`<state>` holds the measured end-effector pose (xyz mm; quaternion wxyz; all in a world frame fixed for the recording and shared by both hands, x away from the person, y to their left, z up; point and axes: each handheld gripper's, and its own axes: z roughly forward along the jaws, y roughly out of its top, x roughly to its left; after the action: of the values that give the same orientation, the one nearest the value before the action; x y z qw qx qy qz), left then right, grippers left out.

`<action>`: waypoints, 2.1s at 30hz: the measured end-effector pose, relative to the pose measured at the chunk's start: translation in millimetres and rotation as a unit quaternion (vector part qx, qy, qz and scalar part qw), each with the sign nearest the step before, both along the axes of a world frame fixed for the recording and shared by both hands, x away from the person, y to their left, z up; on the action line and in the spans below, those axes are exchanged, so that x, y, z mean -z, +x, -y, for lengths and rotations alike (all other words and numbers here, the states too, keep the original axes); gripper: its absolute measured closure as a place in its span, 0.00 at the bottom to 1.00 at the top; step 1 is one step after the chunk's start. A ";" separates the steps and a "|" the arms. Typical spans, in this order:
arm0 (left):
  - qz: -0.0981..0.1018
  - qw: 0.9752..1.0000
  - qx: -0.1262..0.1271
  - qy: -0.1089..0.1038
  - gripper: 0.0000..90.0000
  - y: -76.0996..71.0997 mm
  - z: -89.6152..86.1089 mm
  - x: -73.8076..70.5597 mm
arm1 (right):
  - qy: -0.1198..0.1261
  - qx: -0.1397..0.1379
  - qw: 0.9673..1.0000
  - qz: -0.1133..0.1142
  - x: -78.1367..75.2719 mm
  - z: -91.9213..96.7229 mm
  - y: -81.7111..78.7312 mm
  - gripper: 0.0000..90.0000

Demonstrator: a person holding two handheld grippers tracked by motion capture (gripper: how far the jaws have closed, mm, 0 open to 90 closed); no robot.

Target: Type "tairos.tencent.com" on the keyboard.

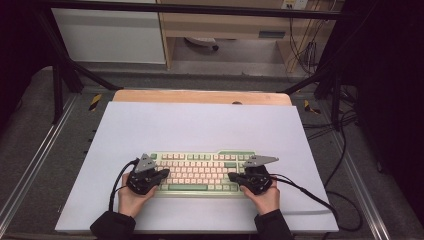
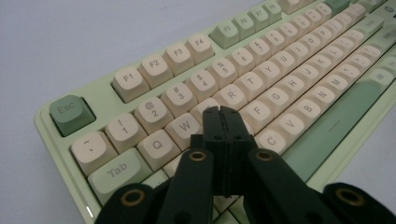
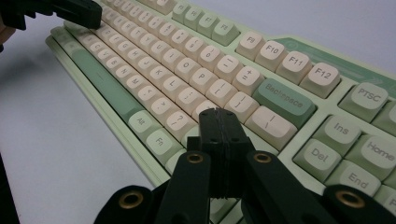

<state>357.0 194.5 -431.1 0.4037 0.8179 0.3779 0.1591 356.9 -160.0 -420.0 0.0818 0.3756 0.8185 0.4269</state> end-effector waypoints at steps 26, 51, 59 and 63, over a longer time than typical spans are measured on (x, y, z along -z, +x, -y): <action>0.011 1.000 -0.001 -0.014 1.00 -4.9 -8.4 -4.2 | 0.000 -0.001 1.000 0.004 -1.3 0.5 -0.2 1.00; 0.007 1.000 -0.001 -0.031 1.00 -5.9 -16.7 -7.8 | 0.001 -0.015 1.000 0.006 -3.3 -12.2 1.4 1.00; 0.006 0.999 -0.001 -0.032 1.00 -5.8 -17.0 -7.8 | -0.004 -0.027 1.000 0.005 -1.9 -24.3 2.7 1.00; 0.006 0.999 0.000 -0.032 1.00 -5.8 -16.5 -7.6 | -0.006 -0.031 0.999 0.005 -0.7 -30.9 4.1 1.00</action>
<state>351.2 211.0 -423.5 0.4319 0.8037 0.3801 0.1518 361.0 -129.2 -419.2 0.0748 0.3475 0.8320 0.4260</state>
